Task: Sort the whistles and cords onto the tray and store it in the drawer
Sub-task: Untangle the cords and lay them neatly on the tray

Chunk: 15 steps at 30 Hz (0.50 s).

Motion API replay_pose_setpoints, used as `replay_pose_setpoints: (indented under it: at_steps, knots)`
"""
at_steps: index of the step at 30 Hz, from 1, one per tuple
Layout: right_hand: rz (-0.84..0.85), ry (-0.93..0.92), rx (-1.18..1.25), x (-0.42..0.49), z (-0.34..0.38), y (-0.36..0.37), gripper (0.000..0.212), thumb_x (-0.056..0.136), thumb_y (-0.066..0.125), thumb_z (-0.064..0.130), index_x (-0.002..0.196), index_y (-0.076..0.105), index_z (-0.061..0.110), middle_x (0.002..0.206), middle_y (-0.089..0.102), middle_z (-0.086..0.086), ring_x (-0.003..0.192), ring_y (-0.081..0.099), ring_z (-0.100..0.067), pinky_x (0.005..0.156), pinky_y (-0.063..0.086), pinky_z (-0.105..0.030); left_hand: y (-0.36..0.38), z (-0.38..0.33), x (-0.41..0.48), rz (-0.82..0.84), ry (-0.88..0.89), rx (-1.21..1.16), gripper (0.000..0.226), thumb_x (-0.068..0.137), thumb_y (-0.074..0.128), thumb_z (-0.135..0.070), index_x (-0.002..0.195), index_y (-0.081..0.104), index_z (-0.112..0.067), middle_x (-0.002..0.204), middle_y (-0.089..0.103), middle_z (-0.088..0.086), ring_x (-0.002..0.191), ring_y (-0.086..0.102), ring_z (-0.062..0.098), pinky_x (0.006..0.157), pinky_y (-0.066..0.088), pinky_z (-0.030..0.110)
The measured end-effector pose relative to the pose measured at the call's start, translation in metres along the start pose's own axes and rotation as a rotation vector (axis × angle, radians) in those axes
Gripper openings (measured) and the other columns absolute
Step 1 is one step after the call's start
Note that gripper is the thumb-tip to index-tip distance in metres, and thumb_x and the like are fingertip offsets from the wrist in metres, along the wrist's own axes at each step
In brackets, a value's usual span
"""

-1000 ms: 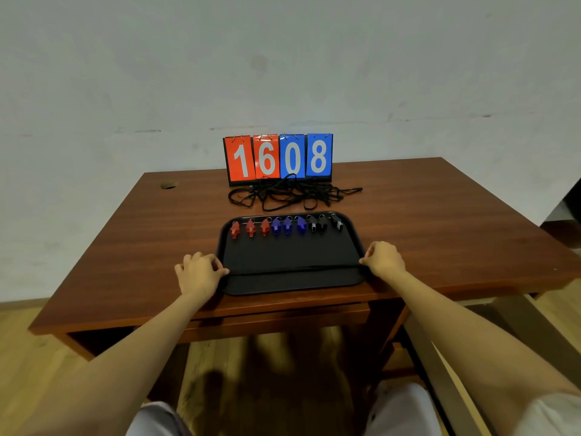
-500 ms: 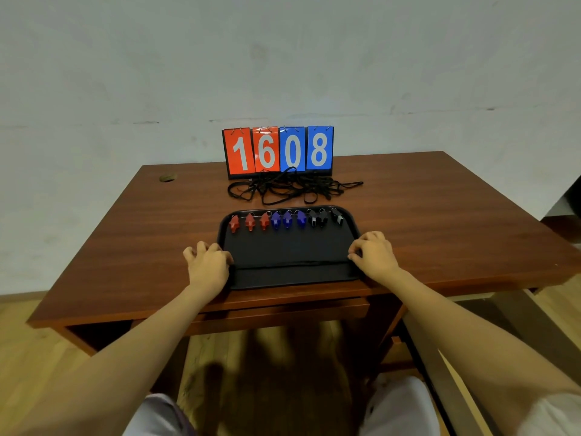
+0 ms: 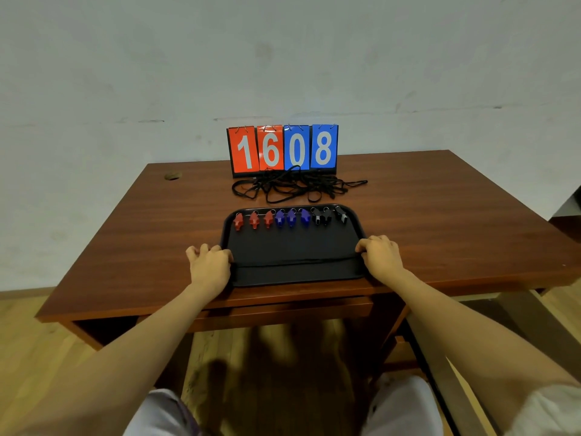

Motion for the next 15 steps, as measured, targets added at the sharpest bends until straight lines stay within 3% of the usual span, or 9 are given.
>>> replay_pose_setpoints:
  at_steps: [5,8,11,15]
  knots:
    - [0.035,-0.002,-0.03,-0.002,0.004,-0.004,0.027,0.093,0.05,0.018,0.118,0.059,0.022,0.128,0.054,-0.004,0.132,0.034,-0.028,0.114,0.011,-0.059,-0.002,-0.007,-0.001,0.012,0.044,-0.037,0.034,0.091,0.047,-0.013,0.121,0.059,-0.026,0.126,0.054,0.001,0.122,0.037,0.027,0.101,0.022,0.044]
    - [0.015,-0.088,-0.069,-0.005,0.01,-0.005,0.029,0.092,0.05,0.023,0.119,0.059,0.022,0.128,0.053,-0.003,0.134,0.031,-0.025,0.114,0.006,-0.059,-0.006,-0.018,-0.002,-0.013,0.111,-0.061,0.035,0.089,0.05,-0.014,0.12,0.059,-0.027,0.126,0.052,-0.001,0.123,0.035,0.025,0.098,0.02,0.042]
    - [-0.012,-0.158,-0.049,-0.001,0.021,-0.006,0.031,0.093,0.049,0.026,0.122,0.059,0.019,0.129,0.055,-0.003,0.133,0.035,-0.024,0.116,0.016,-0.049,-0.01,-0.036,0.002,-0.03,0.173,-0.069,0.033,0.09,0.051,-0.019,0.121,0.059,-0.027,0.125,0.054,-0.002,0.122,0.037,0.024,0.097,0.021,0.039]
    - [-0.053,-0.172,0.007,0.021,0.035,-0.012,0.033,0.096,0.049,0.028,0.125,0.057,0.015,0.129,0.057,-0.006,0.129,0.041,-0.025,0.107,0.033,-0.038,-0.016,-0.073,0.021,-0.034,0.271,-0.106,0.03,0.093,0.05,-0.028,0.122,0.059,-0.025,0.125,0.056,-0.001,0.12,0.044,0.022,0.102,0.026,0.038]
Point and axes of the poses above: each hand's wrist, its own x-axis towards the middle knuckle, its own y-axis out of the palm, z = x × y, the point moved 3 cm from there along x, towards the middle knuckle
